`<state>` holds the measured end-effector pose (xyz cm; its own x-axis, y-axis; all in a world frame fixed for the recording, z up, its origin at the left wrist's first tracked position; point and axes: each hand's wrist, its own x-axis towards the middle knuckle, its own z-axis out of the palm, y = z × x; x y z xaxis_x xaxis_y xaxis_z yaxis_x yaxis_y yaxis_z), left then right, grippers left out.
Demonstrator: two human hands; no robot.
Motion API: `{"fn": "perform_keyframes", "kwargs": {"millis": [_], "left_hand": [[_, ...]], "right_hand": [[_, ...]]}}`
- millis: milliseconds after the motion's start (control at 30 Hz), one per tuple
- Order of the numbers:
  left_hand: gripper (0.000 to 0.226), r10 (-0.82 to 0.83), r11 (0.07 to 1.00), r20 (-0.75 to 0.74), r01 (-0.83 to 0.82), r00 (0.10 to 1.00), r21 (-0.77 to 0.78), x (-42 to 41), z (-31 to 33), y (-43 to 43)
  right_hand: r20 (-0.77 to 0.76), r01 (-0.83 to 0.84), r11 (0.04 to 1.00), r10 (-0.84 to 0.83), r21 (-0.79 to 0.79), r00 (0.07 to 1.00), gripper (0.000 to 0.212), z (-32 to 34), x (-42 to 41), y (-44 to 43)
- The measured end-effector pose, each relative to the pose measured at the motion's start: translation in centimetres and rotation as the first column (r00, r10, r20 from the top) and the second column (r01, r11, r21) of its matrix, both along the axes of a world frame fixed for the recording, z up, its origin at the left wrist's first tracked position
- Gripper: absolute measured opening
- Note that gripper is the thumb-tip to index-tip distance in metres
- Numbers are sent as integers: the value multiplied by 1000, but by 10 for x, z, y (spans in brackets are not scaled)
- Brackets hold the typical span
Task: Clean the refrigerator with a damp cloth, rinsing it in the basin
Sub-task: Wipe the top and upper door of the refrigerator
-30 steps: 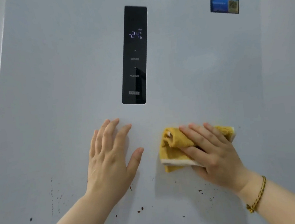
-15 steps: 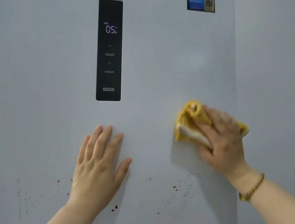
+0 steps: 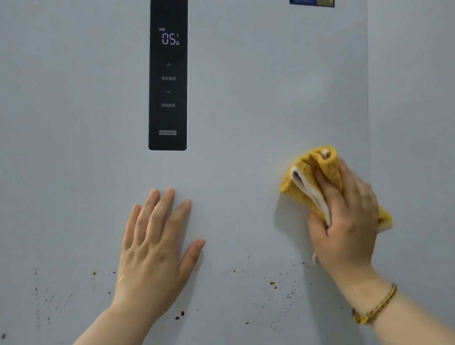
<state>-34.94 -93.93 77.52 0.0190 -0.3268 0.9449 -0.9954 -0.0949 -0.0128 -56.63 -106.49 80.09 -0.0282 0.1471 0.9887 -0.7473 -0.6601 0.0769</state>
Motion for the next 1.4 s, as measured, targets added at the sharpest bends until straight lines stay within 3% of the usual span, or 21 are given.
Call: {"fn": "perform_keyframes", "kwargs": {"millis": [33,100,200,267,333,433,500,567,633,733,800,900,1000,1100,1200,1300,1400], "left_hand": [[59,-2,1000,1,2,1000,-3,0,0,0],[59,-6,1000,7,6,1000,-17,1,0,0],[58,0,1000,20,1,1000,-28,3,1,1],[57,12,1000,34,-11,999,-25,4,2,3],[56,18,1000,46,-17,999,-21,6,2,4],[53,9,1000,49,-8,999,-20,8,1,6],[51,-12,1000,58,14,998,-24,9,1,6],[49,-31,999,69,33,997,-29,13,0,7],[47,-80,996,86,84,993,-35,17,1,8],[43,-257,963,77,262,963,-65,25,5,13],[39,-345,929,43,348,938,-128,31,5,19],[33,-310,927,28,309,950,-212,47,-2,30],[37,-235,940,-57,212,970,-268,74,-9,42],[36,-153,943,-168,93,974,-319,103,-11,52],[49,-93,951,-258,9,962,-308,131,-17,65],[57,-52,973,-293,-17,955,-229,151,-24,72],[53,-10,987,-215,-25,976,-159,165,-28,78]], "right_hand": [[7,10,1000,-10,3,1000,41,-14,7,3],[-148,47,997,-55,-53,987,33,-43,14,6],[-502,50,979,-144,-197,853,29,-56,3,4],[-599,20,962,-185,-271,779,28,-35,-7,1],[-553,31,964,-179,-266,814,31,-2,-12,-2],[-219,28,997,-44,-76,975,44,41,-2,-1],[37,-7,999,6,40,999,49,48,19,9],[100,0,999,-5,54,995,48,33,42,19],[-90,36,998,-41,-54,995,37,1,56,26],[-485,8,979,-108,-202,868,28,-32,58,32],[-582,-14,970,-135,-244,802,28,-22,52,31],[-532,9,968,-146,-251,834,31,17,53,30],[-243,8,994,-33,-105,969,45,43,79,40],[-69,14,999,-16,-30,997,44,33,112,55],[-257,19,992,-50,-123,965,33,-5,139,68],[-551,10,976,-131,-219,824,28,-33,152,75],[-641,-9,956,-190,-294,743,29,-12,153,77]]}}
